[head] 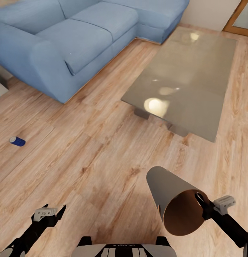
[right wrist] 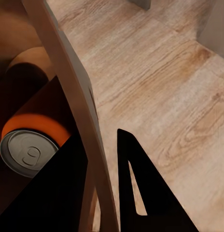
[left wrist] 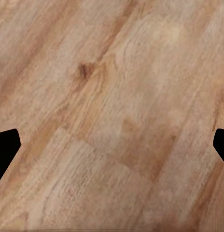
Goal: Put the three can of soda from the living room inside the tash can in the kitchen.
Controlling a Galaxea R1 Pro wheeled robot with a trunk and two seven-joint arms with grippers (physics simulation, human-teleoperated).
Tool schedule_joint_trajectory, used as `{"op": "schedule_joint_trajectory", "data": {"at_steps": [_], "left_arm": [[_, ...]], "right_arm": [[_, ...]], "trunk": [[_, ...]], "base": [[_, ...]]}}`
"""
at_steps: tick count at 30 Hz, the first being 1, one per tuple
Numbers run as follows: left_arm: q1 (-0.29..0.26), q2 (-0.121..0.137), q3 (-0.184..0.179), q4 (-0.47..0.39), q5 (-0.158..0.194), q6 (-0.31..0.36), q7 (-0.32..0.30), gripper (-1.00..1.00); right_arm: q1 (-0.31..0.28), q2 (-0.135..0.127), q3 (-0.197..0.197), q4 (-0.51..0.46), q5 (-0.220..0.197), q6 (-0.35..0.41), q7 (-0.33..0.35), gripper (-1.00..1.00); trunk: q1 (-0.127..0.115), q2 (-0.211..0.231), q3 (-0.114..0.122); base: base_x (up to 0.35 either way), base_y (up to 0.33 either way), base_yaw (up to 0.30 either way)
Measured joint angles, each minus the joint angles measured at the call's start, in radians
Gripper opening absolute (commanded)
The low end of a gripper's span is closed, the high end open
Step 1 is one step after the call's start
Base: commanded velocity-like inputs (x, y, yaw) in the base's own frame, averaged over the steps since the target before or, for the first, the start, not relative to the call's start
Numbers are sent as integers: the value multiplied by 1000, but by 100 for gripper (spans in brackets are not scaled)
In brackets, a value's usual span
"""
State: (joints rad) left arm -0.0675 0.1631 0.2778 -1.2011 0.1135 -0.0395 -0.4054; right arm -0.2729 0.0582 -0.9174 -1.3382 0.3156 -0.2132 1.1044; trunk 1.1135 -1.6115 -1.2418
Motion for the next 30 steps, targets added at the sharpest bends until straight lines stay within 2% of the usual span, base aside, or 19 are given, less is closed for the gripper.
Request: {"op": "schedule_joint_trajectory", "data": {"at_steps": [13,30], "left_arm": [[0,1,-8,40,1,3,-1,100],[0,1,-6,44,3,0,-4,100]], "right_arm": [[0,-2,0,3,-4,1,4,-100],[0,-1,-2,9,-5,-1,16,-100]], "trunk": [[0,0,0],[0,0,0]], "base": [[0,319,-10],[0,320,-22]]}}
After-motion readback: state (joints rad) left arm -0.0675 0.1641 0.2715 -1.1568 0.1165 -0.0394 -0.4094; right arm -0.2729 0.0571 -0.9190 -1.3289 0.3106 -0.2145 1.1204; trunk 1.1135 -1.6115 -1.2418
